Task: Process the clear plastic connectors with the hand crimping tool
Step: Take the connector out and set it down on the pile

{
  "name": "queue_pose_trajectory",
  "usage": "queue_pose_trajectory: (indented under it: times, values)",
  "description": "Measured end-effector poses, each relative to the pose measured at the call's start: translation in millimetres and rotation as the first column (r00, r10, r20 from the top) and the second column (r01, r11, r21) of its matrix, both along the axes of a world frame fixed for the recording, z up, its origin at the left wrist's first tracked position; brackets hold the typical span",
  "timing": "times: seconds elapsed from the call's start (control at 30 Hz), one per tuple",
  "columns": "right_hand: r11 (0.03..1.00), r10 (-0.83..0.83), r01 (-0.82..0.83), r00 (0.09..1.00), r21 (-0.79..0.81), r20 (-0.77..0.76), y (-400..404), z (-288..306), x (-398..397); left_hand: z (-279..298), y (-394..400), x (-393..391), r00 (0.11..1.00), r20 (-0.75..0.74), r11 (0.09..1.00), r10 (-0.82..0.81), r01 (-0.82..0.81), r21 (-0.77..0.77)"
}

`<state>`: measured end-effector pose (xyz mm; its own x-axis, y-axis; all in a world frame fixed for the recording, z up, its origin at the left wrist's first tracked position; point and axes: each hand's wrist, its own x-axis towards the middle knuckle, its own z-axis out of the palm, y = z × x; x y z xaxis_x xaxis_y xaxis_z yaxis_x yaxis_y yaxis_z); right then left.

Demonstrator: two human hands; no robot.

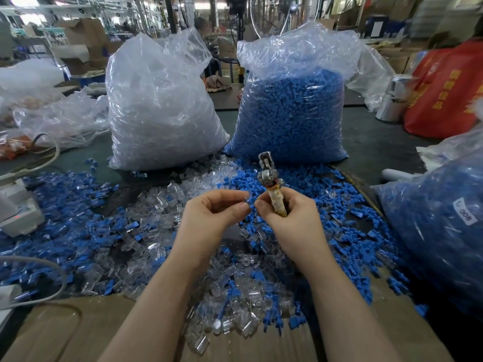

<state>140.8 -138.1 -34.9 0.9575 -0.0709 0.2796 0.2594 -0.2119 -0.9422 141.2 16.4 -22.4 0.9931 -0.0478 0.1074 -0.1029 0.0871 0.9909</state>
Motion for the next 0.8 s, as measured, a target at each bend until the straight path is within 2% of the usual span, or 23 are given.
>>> queue_pose_trajectory:
  times: [0.4,0.67,0.8]
  values:
    - [0.999,0.020,-0.020,1.000,-0.025,-0.001,-0.6,-0.7,0.2,0.9,0.1,-0.2,1.000,-0.004,0.999,0.002,-0.001,0.042]
    - [0.998,0.035,-0.034,0.999,-0.062,0.004,-0.8,-1.1,-0.1,-2.0,-0.8,1.6,1.000,-0.024,1.000,0.008,-0.008,0.011]
    - [0.996,0.015,-0.014,1.000,-0.086,0.011,-1.3,-2.0,-0.6,-0.8,1.4,2.4,0.997,-0.066,0.994,0.027,-0.034,-0.103]
